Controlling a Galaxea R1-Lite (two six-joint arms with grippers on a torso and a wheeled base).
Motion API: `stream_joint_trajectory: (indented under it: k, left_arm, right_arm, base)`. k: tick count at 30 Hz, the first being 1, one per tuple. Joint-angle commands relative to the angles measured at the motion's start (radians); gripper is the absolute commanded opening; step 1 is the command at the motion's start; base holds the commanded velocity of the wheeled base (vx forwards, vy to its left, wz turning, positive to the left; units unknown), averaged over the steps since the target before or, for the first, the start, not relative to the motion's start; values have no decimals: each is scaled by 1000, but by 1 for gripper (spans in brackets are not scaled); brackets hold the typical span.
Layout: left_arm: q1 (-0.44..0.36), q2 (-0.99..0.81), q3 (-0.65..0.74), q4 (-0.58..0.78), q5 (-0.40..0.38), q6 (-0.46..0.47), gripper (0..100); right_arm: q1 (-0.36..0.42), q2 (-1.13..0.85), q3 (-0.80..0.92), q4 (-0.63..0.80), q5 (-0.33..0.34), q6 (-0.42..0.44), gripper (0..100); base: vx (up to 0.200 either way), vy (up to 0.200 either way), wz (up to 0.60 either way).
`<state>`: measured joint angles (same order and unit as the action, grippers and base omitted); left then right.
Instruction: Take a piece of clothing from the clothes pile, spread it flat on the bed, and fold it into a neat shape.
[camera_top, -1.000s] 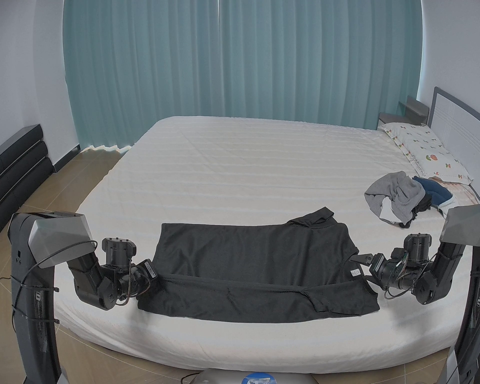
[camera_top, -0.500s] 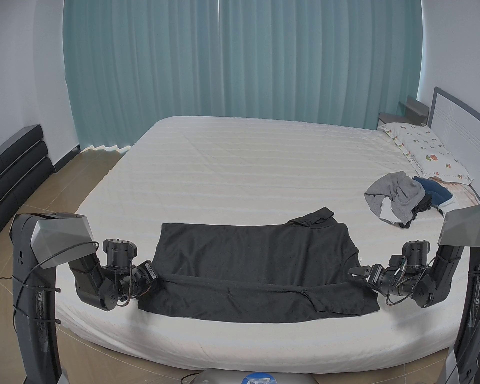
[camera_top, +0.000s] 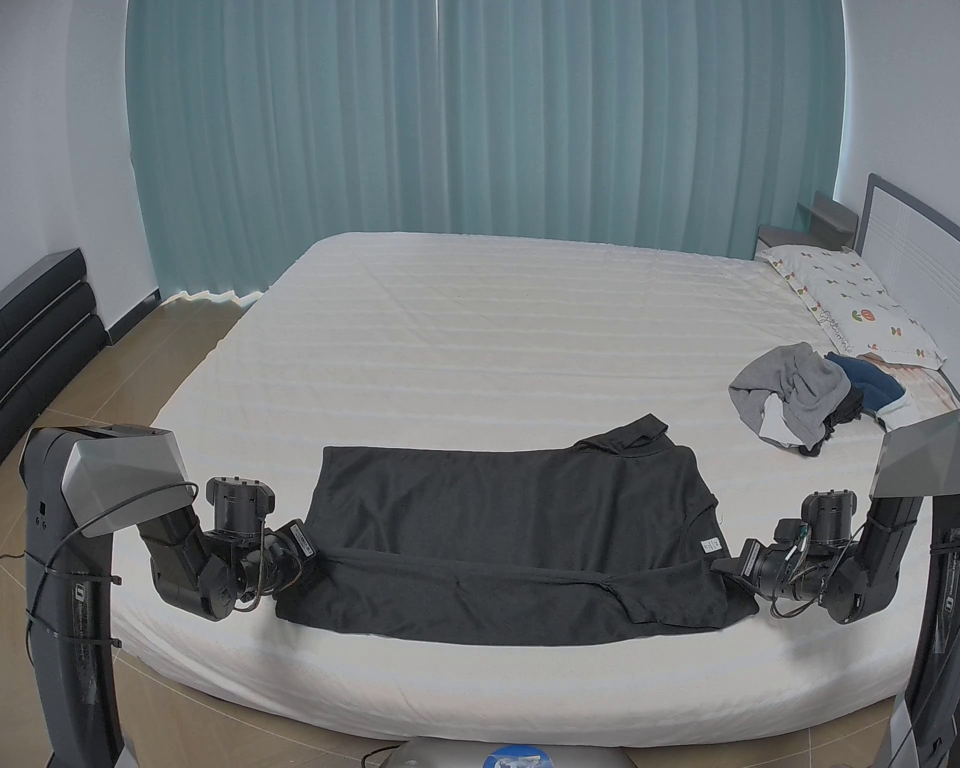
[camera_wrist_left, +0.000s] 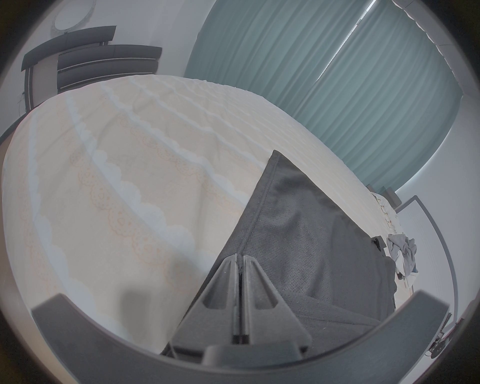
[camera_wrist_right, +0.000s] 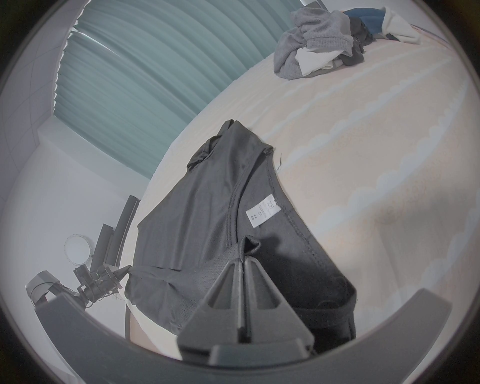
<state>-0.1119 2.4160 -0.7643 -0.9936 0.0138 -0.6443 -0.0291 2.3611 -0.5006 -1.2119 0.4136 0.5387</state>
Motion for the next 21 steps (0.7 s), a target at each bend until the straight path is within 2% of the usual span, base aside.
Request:
stream_joint_trajectory:
  k: [1,7,13,18,21]
  left_arm:
    - [-2,6,-1,-2,2,2,0]
    - [-2,6,0,-2,3,3,0]
    - [-3,6,8,-2,6,5,0]
    - [-3,6,13,-3,8,3,0]
    - [-5,9,13,-3,38,3,0]
  right_arm:
    - [-6,4,-10,-9,-4,4,0]
    - [-14,3,-32,-21,-6,14,0]
    - [-15,-5,-45,-49,-9,90,0]
    - [-17,6,-52,-75,-32,101,0]
    - [-26,6,-61,-77,-36,102,0]
  base:
    - [0,0,0]
    - [0,0,0]
    - [0,0,0]
    - [0,0,0]
    - [0,0,0]
